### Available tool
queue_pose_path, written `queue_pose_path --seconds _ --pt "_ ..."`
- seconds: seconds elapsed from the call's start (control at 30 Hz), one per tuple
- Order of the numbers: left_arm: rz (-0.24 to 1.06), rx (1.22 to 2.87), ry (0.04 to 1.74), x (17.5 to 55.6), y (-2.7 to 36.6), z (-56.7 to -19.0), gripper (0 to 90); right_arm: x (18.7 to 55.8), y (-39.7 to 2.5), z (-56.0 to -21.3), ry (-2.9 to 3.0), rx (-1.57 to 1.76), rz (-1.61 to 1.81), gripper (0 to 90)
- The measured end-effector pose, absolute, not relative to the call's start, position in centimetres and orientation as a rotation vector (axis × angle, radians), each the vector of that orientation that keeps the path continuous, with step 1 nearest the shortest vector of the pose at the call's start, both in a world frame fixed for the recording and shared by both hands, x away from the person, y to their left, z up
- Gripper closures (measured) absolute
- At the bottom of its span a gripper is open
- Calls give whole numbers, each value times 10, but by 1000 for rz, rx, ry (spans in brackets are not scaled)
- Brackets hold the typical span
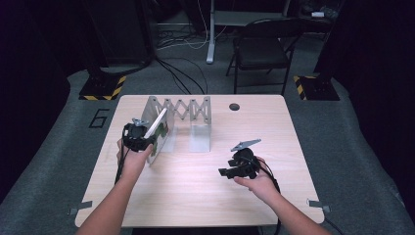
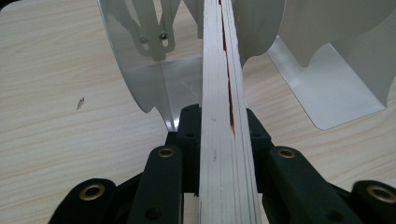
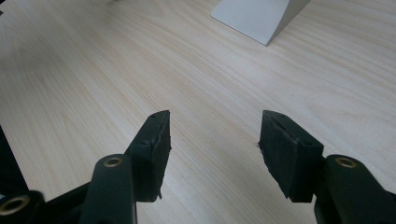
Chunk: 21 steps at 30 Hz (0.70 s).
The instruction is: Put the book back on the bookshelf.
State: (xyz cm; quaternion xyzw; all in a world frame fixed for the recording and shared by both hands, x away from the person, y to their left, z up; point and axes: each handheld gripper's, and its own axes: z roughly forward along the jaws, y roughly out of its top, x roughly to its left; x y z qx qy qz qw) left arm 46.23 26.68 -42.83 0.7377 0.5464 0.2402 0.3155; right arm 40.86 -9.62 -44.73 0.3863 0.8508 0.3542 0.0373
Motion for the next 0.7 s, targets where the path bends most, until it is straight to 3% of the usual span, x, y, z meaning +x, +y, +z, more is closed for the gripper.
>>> queue_pose_path --seconds 0.7 --pt "645 1953 1449 465 265 -434 725 408 -99 -448 2609 1192 1087 432"
